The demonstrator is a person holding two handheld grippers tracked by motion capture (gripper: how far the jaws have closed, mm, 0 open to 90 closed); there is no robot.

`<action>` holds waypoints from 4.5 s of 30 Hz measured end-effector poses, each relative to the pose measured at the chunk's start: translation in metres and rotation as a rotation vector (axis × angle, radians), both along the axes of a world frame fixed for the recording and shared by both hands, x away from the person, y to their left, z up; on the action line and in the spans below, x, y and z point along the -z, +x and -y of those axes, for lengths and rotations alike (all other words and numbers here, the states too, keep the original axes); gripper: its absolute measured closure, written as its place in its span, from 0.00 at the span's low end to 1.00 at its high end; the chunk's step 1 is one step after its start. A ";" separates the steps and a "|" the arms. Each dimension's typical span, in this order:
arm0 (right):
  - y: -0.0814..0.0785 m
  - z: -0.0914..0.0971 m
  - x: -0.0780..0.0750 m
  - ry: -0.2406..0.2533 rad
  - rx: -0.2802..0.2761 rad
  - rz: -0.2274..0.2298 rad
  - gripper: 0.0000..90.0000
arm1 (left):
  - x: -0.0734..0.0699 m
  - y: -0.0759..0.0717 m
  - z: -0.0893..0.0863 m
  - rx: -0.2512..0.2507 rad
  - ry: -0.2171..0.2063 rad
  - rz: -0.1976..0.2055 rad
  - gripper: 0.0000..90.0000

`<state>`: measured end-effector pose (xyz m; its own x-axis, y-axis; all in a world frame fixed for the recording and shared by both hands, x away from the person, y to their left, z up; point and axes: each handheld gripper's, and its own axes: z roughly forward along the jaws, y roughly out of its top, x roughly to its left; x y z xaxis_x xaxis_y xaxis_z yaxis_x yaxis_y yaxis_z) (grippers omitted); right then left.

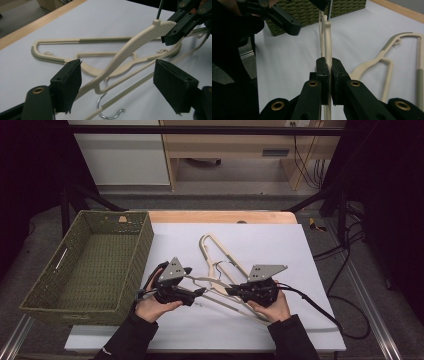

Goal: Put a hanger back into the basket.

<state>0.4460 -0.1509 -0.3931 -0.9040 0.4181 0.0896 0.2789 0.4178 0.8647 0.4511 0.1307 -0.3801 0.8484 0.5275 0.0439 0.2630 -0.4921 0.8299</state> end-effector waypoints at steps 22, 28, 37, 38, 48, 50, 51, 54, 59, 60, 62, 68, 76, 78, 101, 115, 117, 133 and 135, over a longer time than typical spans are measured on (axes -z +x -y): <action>-0.002 -0.011 0.005 -0.032 -0.095 -0.037 0.95 | 0.010 -0.001 0.010 0.106 0.149 -0.014 0.76; -0.002 -0.009 0.004 -0.070 -0.021 0.014 0.87 | 0.009 -0.006 0.015 0.136 0.160 -0.055 0.86; -0.001 -0.010 0.006 -0.094 0.049 0.074 0.71 | 0.008 -0.009 0.018 0.178 0.139 -0.120 0.93; -0.001 -0.010 0.006 -0.095 0.058 0.081 0.69 | 0.007 -0.009 0.018 0.189 0.132 -0.125 0.94; -0.003 0.003 -0.003 -0.024 0.148 0.131 0.47 | 0.001 -0.012 0.013 0.102 0.068 -0.113 0.96; -0.003 0.008 -0.004 -0.010 0.178 0.139 0.40 | 0.000 -0.011 0.009 0.077 0.054 -0.111 0.96; -0.003 0.012 -0.005 0.000 0.199 0.141 0.37 | -0.001 -0.010 0.008 0.067 0.047 -0.112 0.96; -0.003 0.023 -0.004 0.016 0.250 0.142 0.29 | -0.004 -0.009 0.003 0.026 0.028 -0.098 0.96; -0.002 0.042 -0.002 0.045 0.333 0.131 0.21 | -0.012 -0.009 -0.007 -0.027 -0.004 -0.071 0.96; -0.002 0.045 -0.002 0.046 0.342 0.132 0.20 | -0.015 -0.009 -0.009 -0.034 -0.010 -0.064 0.96; -0.004 0.051 0.000 0.049 0.372 0.137 0.18 | -0.020 -0.009 -0.013 -0.050 -0.017 -0.054 0.96; -0.006 0.071 0.006 0.057 0.463 0.122 0.11 | -0.042 -0.009 -0.024 -0.092 -0.046 -0.022 0.96; -0.009 0.086 0.003 0.095 0.523 0.124 0.08 | -0.085 -0.010 -0.041 -0.112 -0.058 0.034 0.96; -0.010 0.089 0.002 0.099 0.531 0.127 0.07 | -0.093 -0.010 -0.047 -0.107 -0.055 0.056 0.96; -0.013 0.096 0.001 0.111 0.568 0.123 0.03 | -0.127 0.031 -0.159 -0.268 -0.021 0.121 0.96; -0.013 0.098 0.001 0.104 0.559 0.129 0.03 | -0.114 0.035 -0.223 -0.383 -0.039 0.109 0.96; -0.013 0.098 0.001 0.104 0.559 0.130 0.03 | -0.112 0.035 -0.230 -0.391 -0.049 0.109 0.96; -0.013 0.097 0.001 0.101 0.558 0.122 0.02 | -0.082 0.038 -0.282 -0.474 -0.023 0.083 0.96; -0.013 0.097 0.001 0.097 0.559 0.122 0.02 | -0.079 0.037 -0.287 -0.475 -0.027 0.078 0.96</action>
